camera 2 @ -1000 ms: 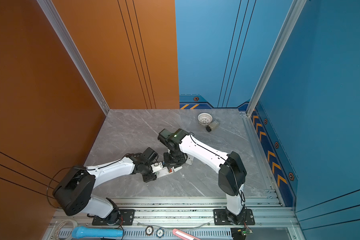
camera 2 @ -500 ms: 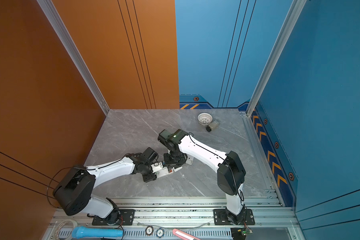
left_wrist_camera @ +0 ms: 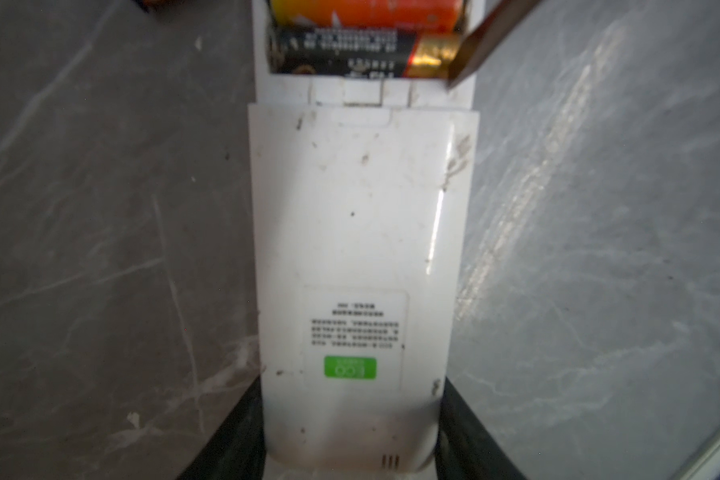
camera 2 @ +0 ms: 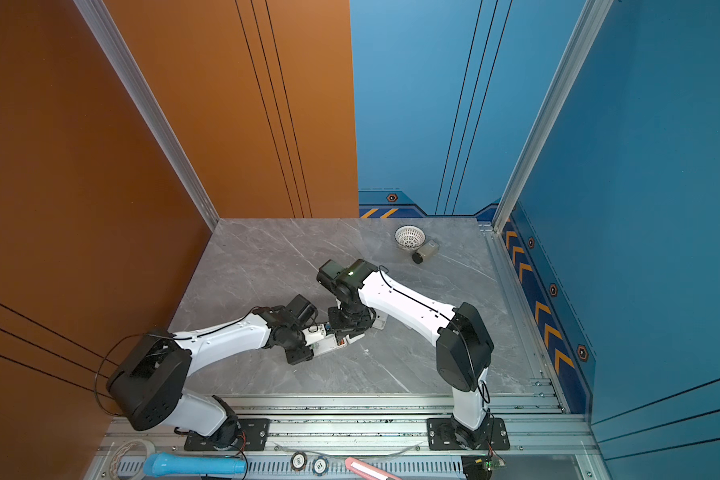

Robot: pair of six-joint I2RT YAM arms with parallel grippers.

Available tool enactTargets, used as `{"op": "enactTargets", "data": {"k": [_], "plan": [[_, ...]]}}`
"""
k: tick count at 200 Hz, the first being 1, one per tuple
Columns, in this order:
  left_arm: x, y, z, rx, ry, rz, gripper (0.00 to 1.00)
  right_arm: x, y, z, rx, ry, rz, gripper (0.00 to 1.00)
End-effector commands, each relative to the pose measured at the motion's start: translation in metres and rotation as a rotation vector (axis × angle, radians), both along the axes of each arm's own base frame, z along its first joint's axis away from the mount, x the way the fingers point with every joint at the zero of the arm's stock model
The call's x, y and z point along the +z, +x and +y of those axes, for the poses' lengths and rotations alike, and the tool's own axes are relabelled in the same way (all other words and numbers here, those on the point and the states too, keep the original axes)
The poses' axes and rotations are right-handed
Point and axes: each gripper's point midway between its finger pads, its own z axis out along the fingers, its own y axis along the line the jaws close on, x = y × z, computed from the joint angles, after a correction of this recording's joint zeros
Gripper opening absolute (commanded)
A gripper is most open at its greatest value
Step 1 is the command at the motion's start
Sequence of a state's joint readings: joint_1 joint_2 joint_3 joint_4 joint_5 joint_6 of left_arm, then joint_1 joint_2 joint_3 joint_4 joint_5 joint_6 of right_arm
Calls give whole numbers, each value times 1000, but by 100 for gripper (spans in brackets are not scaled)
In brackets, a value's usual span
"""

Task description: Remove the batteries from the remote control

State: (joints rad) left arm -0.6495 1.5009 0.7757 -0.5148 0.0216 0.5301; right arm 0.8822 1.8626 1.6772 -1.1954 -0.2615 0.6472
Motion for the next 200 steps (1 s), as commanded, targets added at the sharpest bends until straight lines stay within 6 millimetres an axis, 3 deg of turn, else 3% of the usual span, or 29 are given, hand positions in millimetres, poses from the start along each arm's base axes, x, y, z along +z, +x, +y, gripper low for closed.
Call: {"op": "enactTargets", "data": {"k": [1, 200], "plan": [[-16, -4, 4, -3, 52, 20, 0, -16, -10, -24, 1, -104, 50, 0], [-16, 2, 7, 22, 83, 4, 0, -14, -24, -36, -4, -121, 76, 0]]}}
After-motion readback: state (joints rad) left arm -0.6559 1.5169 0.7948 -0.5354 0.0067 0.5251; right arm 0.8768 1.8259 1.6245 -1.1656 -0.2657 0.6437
